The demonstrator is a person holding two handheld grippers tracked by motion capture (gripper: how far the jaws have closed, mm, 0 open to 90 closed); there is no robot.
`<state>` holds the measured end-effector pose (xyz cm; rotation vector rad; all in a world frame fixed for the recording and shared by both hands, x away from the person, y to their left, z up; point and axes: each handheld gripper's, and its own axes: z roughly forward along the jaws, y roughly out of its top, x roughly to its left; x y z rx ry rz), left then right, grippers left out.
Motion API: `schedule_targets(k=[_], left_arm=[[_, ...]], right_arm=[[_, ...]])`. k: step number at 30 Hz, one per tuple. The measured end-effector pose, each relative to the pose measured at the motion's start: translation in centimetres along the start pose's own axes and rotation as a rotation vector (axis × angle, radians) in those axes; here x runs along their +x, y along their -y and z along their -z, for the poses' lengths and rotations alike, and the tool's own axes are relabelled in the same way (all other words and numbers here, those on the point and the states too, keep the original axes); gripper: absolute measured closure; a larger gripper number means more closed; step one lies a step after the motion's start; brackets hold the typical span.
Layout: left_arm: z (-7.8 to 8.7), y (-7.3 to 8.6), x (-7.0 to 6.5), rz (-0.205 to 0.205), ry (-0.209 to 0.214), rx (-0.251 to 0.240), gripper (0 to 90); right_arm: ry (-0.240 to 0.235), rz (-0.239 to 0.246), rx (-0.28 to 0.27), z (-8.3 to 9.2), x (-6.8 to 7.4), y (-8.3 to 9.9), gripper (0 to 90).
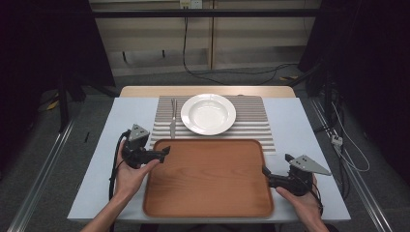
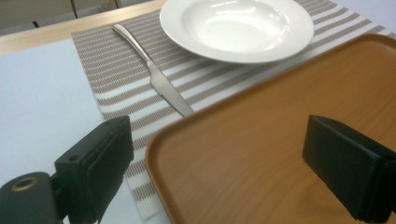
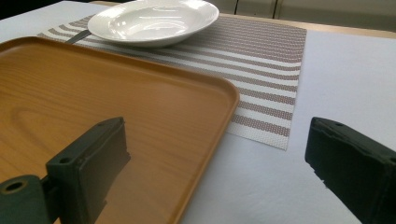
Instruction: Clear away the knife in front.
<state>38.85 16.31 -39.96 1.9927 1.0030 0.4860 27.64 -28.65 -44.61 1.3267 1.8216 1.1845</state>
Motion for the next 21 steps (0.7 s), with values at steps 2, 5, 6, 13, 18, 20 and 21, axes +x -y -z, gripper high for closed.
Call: schedule_targets(k=[2, 5, 6, 13, 18, 20, 21], left_arm=[[-0.4, -0.4, 0.0, 0.005, 0.001, 0.0, 8.7], [-1.1, -1.1, 0.1, -0.006, -0.004, 0.005, 8.8], [-1.2, -1.4, 0.2, -0.009, -0.001, 0.008, 8.8], [-2.3, -2.7, 0.5, -0.016, -0.005, 0.007, 9.4], [-3.5, -3.3, 0.8, -0.023, -0.019, -0.006, 11.4], [-4.1, -3.7, 1.2, -0.019, -0.032, 0.003, 11.3], [-4.1, -3.7, 1.2, -0.019, -0.032, 0.003, 11.5]], right_arm=[[0.0, 0.001, 0.0, 0.0, 0.0, 0.0, 5.5], [0.0, 0.003, -0.001, 0.0, 0.1, 0.0, 5.5], [0.0, 0.003, -0.001, 0.0, 0.1, 0.0, 5.5], [-0.007, 0.001, 0.004, 0.0, 0.0, 0.0, 5.6], [-0.011, 0.0, 0.004, -0.1, 0.0, 0.0, 5.5], [-0.011, -0.002, 0.006, -0.1, 0.0, 0.0, 5.5], [-0.011, -0.002, 0.006, -0.1, 0.0, 0.0, 5.5]])
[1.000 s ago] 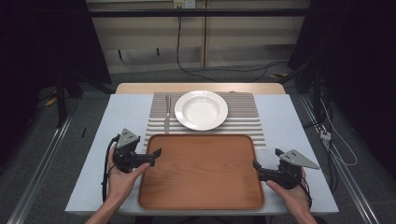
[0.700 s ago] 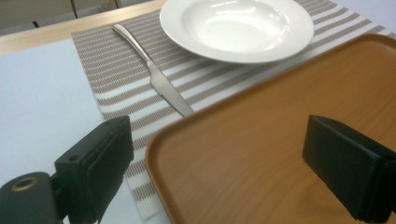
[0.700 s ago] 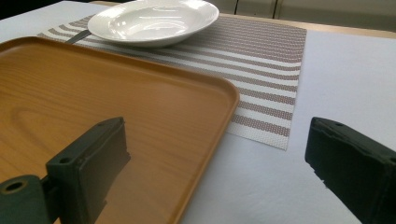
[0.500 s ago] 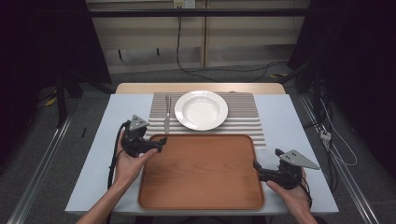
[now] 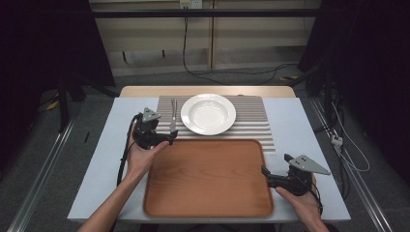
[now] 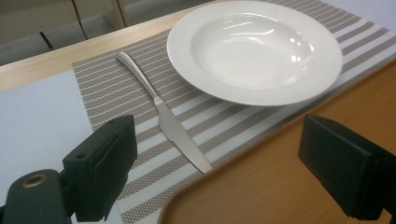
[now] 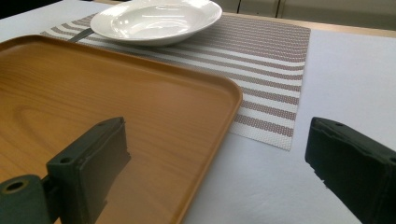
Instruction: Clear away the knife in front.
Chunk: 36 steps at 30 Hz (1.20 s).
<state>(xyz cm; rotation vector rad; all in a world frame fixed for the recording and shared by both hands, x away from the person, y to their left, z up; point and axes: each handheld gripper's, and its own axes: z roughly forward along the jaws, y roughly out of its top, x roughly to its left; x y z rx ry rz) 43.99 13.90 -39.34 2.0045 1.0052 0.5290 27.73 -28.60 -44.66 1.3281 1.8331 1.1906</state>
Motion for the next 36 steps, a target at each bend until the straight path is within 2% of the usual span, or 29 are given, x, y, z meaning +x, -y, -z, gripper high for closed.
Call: schedule_targets(k=[7, 10, 14, 25, 27, 29, 30, 32, 34, 35, 36], left_arm=[[-1.1, -1.3, 0.6, 0.018, 0.003, -0.002, 12.0], [-1.5, -2.0, 0.8, 0.012, -0.01, 0.001, 12.2], [-2.3, -2.9, 1.5, 0.023, -0.009, -0.003, 12.6], [-5.6, -4.3, 3.6, 0.063, -0.023, 0.062, 17.3], [-6.2, -4.4, 4.1, 0.089, -0.018, 0.072, 18.3], [-6.8, -4.6, 4.4, 0.095, -0.014, 0.087, 18.3], [-7.3, -4.7, 4.5, 0.081, -0.015, 0.111, 18.3], [-8.3, -4.8, 4.8, 0.101, 0.0, 0.145, 18.3], [-9.0, -4.8, 5.1, 0.099, 0.006, 0.165, 21.5], [-9.3, -4.8, 5.2, 0.11, -0.001, 0.16, 26.2], [-9.7, -4.7, 5.4, 0.12, -0.01, 0.157, 26.5]], right_arm=[[0.002, 0.0, 0.001, 0.0, 0.0, 0.0, 5.6], [0.001, 0.002, -0.001, 0.0, 0.0, 0.0, 5.6], [-0.001, 0.001, 0.001, 0.0, 0.0, 0.0, 5.6], [0.001, 0.0, 0.003, -0.1, -0.1, 0.0, 5.8], [0.0, 0.0, 0.003, -0.1, -0.1, 0.0, 5.8], [-0.002, 0.0, 0.003, -0.1, -0.1, 0.1, 5.8], [-0.002, 0.0, 0.003, -0.1, -0.1, 0.1, 5.8], [-0.002, -0.001, 0.005, -0.1, -0.1, 0.1, 5.9], [-0.004, -0.001, 0.008, -0.1, -0.1, 0.1, 5.9], [-0.005, 0.0, 0.011, -0.2, -0.1, 0.1, 5.9], [-0.005, 0.0, 0.012, -0.2, -0.1, 0.1, 5.9]])
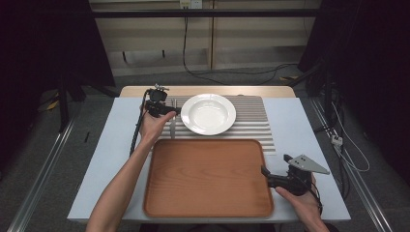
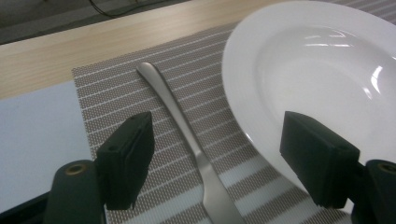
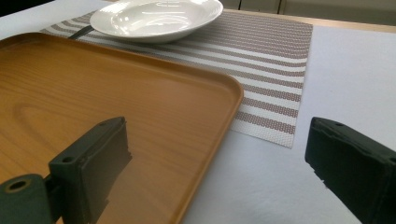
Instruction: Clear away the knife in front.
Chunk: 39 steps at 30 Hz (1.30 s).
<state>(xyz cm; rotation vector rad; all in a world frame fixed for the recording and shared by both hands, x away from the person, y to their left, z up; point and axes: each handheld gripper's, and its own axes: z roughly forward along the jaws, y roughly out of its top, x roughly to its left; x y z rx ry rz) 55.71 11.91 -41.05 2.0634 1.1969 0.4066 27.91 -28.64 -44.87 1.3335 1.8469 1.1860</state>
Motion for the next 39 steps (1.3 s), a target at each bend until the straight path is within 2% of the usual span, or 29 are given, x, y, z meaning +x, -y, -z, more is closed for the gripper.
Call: schedule_targets(k=[2, 4, 5, 7, 8, 10, 12, 13, 15, 18, 23, 27, 29, 39], left_arm=[[-0.7, 0.0, 0.4, 0.026, -0.004, 0.009, 31.1], [-1.4, 0.0, 0.8, 0.034, -0.015, 0.027, 32.2], [-1.7, 0.0, 1.0, 0.038, -0.014, 0.036, 37.4], [-2.4, 0.0, 1.1, 0.03, -0.019, 0.055, 37.9], [-2.7, 0.0, 1.1, 0.021, -0.026, 0.058, 43.9], [-3.2, 0.1, 1.1, 0.039, -0.028, 0.06, 46.0], [-3.7, 0.2, 1.1, 0.03, -0.02, 0.074, 53.0], [-3.9, 0.3, 1.1, 0.033, -0.028, 0.087, 53.0], [-4.4, 0.4, 1.2, 0.043, -0.038, 0.101, 61.1], [-5.1, 0.7, 1.6, 0.074, -0.034, 0.113, 65.5], [-5.6, 0.8, 1.5, 0.086, -0.035, 0.125, 67.5], [-5.9, 0.2, 1.1, 0.048, -0.058, 0.15, 72.1], [-6.0, 0.2, 0.9, 0.048, -0.074, 0.149, 72.1], [-6.2, -0.4, 1.6, 0.094, -0.028, 0.178, 76.2]], right_arm=[[-0.002, 0.0, 0.001, 0.0, 0.0, 0.0, 5.9], [-0.003, -0.001, 0.002, -0.1, 0.0, 0.0, 5.9], [-0.005, -0.002, 0.005, -0.1, -0.1, 0.1, 5.9], [-0.005, -0.004, 0.005, -0.1, -0.1, 0.1, 6.0], [-0.004, -0.006, 0.006, -0.1, -0.1, 0.1, 6.0], [-0.004, -0.01, 0.006, -0.1, -0.2, 0.1, 6.0], [-0.004, -0.011, 0.005, -0.1, -0.2, 0.1, 6.0], [-0.004, -0.011, 0.005, -0.1, -0.2, 0.1, 6.0], [-0.007, -0.011, 0.008, -0.1, -0.2, 0.1, 6.0], [-0.006, -0.013, 0.008, -0.1, -0.3, 0.2, 6.0], [-0.006, -0.016, 0.009, -0.1, -0.4, 0.2, 6.0], [-0.008, -0.015, 0.011, -0.1, -0.3, 0.2, 6.2], [-0.005, -0.015, 0.014, -0.1, -0.3, 0.2, 6.5], [-0.01, -0.019, 0.016, -0.2, -0.3, 0.2, 6.5]])
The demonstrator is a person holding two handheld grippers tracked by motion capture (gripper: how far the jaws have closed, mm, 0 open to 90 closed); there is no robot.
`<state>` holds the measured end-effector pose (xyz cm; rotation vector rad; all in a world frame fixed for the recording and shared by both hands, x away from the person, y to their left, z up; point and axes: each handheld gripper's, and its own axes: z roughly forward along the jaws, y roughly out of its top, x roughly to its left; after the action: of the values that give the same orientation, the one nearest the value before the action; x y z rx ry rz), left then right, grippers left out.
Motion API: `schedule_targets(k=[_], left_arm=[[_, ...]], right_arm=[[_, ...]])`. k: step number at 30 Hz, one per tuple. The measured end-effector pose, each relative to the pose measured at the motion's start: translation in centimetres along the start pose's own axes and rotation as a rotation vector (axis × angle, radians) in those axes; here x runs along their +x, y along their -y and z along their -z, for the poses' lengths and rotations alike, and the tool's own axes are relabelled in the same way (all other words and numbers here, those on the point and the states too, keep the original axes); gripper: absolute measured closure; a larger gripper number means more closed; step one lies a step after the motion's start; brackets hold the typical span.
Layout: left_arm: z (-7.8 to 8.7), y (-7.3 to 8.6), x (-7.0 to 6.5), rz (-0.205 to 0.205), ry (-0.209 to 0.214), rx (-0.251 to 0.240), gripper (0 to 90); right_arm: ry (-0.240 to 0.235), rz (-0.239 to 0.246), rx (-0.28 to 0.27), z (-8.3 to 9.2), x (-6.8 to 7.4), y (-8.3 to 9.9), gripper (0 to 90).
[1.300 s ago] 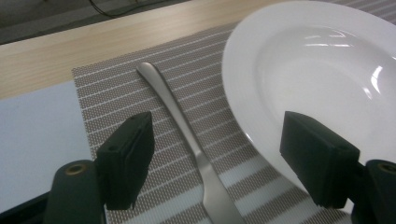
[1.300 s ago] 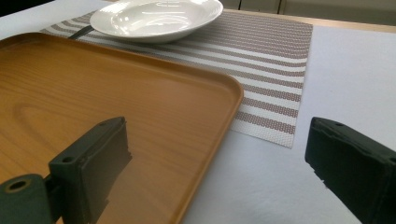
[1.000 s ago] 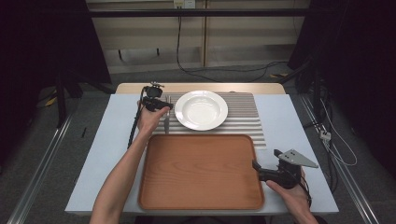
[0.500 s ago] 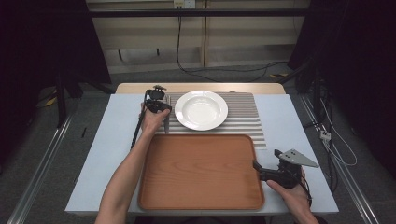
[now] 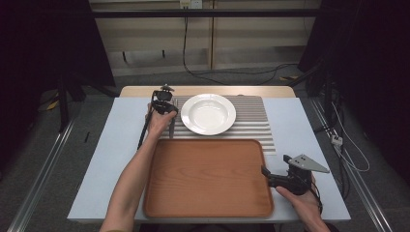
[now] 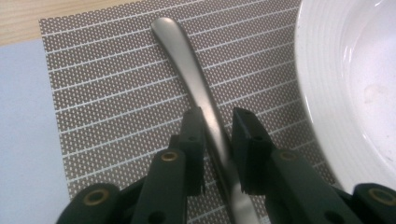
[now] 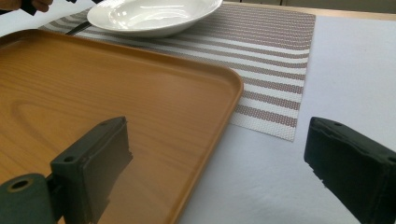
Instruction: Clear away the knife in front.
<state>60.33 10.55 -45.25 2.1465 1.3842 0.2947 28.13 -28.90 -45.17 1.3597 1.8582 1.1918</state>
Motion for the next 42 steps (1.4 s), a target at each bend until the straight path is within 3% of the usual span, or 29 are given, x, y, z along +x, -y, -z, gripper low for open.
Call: schedule_targets(k=[2, 5, 9, 13, 19, 26, 30, 37, 42], left_arm=[[-0.1, -0.1, -0.1, 0.008, 0.013, 0.004, 78.9], [-0.1, -0.3, -0.4, -0.025, -0.003, 0.021, 79.6], [-0.2, -0.3, -0.2, -0.013, 0.013, 0.016, 79.5], [-0.2, -0.3, -0.3, -0.018, 0.002, 0.02, 78.9], [-0.2, -0.4, -0.6, -0.052, -0.011, 0.032, 79.5], [-0.2, -0.6, -0.3, -0.033, 0.006, 0.035, 80.0], [0.0, -0.5, 0.0, -0.04, -0.01, 0.042, 80.0], [0.4, -0.6, 0.6, -0.015, -0.021, 0.035, 80.0], [1.3, -0.8, 1.1, -0.026, -0.023, 0.033, 80.0]], right_arm=[[0.001, 0.001, 0.0, 0.0, 0.0, 0.0, 6.5], [-0.001, 0.0, -0.001, 0.0, 0.0, 0.0, 6.6], [-0.001, 0.0, -0.001, 0.1, -0.1, 0.0, 6.6], [-0.003, 0.0, 0.0, 0.0, 0.0, 0.0, 6.6], [-0.003, -0.001, 0.0, 0.0, 0.0, 0.0, 6.6], [-0.002, -0.002, 0.0, 0.0, -0.1, 0.0, 6.7], [-0.003, -0.003, 0.001, 0.0, -0.1, 0.0, 6.7], [-0.004, -0.008, -0.001, 0.0, 0.0, 0.0, 6.8], [-0.006, -0.01, 0.0, -0.1, -0.1, 0.0, 6.8]])
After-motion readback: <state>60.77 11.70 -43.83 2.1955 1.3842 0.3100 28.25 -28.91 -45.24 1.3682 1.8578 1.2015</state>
